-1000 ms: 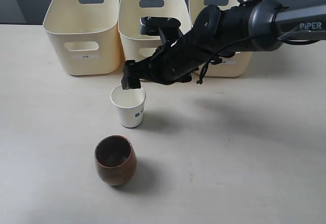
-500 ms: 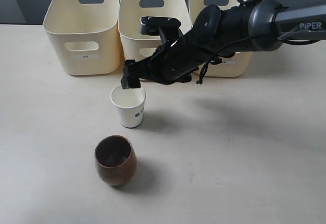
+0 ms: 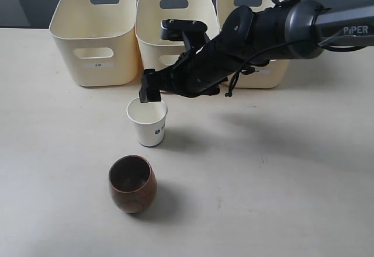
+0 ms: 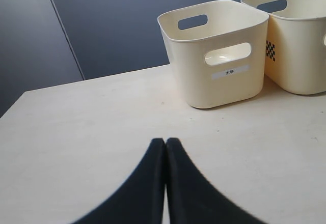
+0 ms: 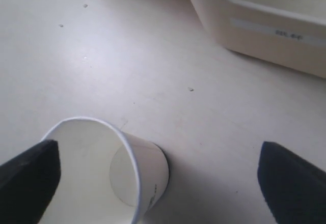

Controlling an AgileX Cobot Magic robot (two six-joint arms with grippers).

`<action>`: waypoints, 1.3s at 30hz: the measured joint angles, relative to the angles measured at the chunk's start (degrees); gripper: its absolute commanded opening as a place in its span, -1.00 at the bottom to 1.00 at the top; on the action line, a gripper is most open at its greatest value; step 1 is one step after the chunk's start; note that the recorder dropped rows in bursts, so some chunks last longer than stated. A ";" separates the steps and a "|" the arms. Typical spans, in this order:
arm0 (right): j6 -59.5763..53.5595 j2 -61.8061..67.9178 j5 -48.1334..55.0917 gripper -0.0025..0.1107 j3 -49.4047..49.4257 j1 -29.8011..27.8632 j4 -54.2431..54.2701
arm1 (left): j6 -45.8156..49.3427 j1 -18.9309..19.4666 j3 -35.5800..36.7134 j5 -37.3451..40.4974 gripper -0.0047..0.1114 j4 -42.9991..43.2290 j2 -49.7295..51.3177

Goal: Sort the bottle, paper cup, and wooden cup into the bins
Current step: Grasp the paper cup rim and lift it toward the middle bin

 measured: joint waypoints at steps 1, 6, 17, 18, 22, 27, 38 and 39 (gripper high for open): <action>0.00 0.34 0.00 0.89 0.00 0.00 0.11 | 0.00 0.00 0.00 0.00 -0.92 0.00 0.00; 0.00 1.85 0.00 0.89 0.00 0.00 0.25 | 0.00 0.00 0.00 0.00 -0.92 0.00 0.00; 0.00 4.21 -0.21 0.10 0.00 0.00 2.25 | 0.00 0.00 0.00 0.00 -0.92 0.00 0.00; 0.00 4.21 -0.24 -0.19 0.00 0.00 2.23 | 0.00 0.00 0.00 0.00 -0.92 0.00 0.00; 0.00 4.21 -0.35 -0.96 0.00 0.00 2.50 | 0.00 0.00 0.00 0.00 -0.92 0.00 0.00; 0.00 4.21 -0.22 -0.97 0.00 0.00 2.84 | 0.00 0.00 0.00 0.00 -0.92 0.00 0.00; -0.11 -7.05 -3.66 -0.97 0.00 0.03 1.67 | 0.00 0.00 0.00 0.00 -0.92 0.00 0.00; -0.11 -7.91 -4.55 -0.97 0.00 0.03 1.58 | 0.00 0.00 0.00 0.00 -0.92 0.00 0.00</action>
